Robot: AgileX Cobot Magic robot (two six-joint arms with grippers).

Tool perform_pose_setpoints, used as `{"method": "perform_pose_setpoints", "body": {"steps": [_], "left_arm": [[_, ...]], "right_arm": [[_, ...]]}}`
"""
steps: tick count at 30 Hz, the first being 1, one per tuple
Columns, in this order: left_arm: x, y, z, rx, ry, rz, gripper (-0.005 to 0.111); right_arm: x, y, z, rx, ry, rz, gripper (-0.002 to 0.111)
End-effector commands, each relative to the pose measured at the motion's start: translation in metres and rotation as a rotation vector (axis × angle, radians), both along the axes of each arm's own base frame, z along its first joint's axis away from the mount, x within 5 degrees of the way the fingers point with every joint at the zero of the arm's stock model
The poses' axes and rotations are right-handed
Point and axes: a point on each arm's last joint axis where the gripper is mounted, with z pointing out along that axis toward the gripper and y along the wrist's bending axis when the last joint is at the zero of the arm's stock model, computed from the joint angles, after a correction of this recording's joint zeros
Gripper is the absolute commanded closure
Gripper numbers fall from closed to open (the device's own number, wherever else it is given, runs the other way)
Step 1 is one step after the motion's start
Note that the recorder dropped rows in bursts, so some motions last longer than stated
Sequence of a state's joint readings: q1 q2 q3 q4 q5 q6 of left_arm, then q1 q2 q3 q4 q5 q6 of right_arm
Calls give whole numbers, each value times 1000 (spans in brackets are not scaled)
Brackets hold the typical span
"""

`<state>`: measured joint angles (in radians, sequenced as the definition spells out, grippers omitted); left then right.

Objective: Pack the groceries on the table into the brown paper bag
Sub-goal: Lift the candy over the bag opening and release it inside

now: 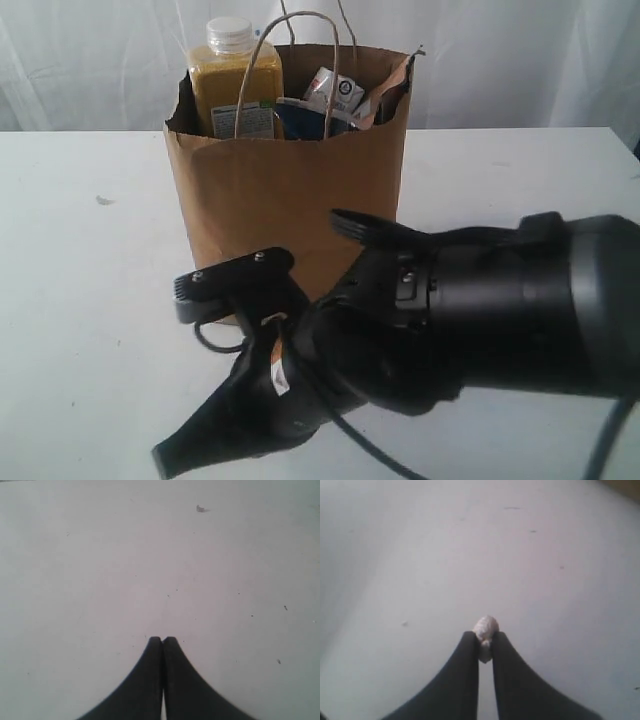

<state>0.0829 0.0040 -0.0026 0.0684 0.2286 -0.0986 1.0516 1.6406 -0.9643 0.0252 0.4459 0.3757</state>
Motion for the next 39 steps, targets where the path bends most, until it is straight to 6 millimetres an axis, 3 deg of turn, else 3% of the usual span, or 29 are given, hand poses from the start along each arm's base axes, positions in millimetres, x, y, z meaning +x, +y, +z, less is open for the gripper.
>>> {"method": "perform_pose_setpoints", "body": {"steps": [1,4,8,13,16,18,20,22,25,29,31,34,39], "left_arm": [[0,-1,0,-15,-7,-2,107],[0,-1,0,-15,-7,-2,107],[0,-1,0,-15,-7,-2,107],[0,-1,0,-15,-7,-2,107],[0,-1,0,-15,-7,-2,107],[0,-1,0,-15,-7,-2,107],[0,-1,0,-15,-7,-2,107],[0,-1,0,-15,-7,-2,107],[0,-1,0,-15,-7,-2,107],[0,-1,0,-15,-7,-2,107],[0,-1,0,-15,-7,-2,107],[0,-1,0,-15,-7,-2,107],[0,-1,0,-15,-7,-2,107]], "right_arm": [[-42,11,26,65,-32,137,108],[-77,16,46,130,-59,252,108],[-97,14,62,180,-81,319,108],[-100,3,85,237,-149,348,108],[-96,-7,103,259,-300,397,108],[-90,-16,126,347,-400,350,108],[-74,-27,149,408,-340,136,108],[-60,-37,167,363,-364,56,108],[-26,-61,214,235,-430,-95,108],[6,-68,256,135,-511,-147,108],[29,-66,266,106,-545,-183,108],[53,-57,263,81,-580,-186,108],[71,-26,248,143,-603,-114,108]]}}
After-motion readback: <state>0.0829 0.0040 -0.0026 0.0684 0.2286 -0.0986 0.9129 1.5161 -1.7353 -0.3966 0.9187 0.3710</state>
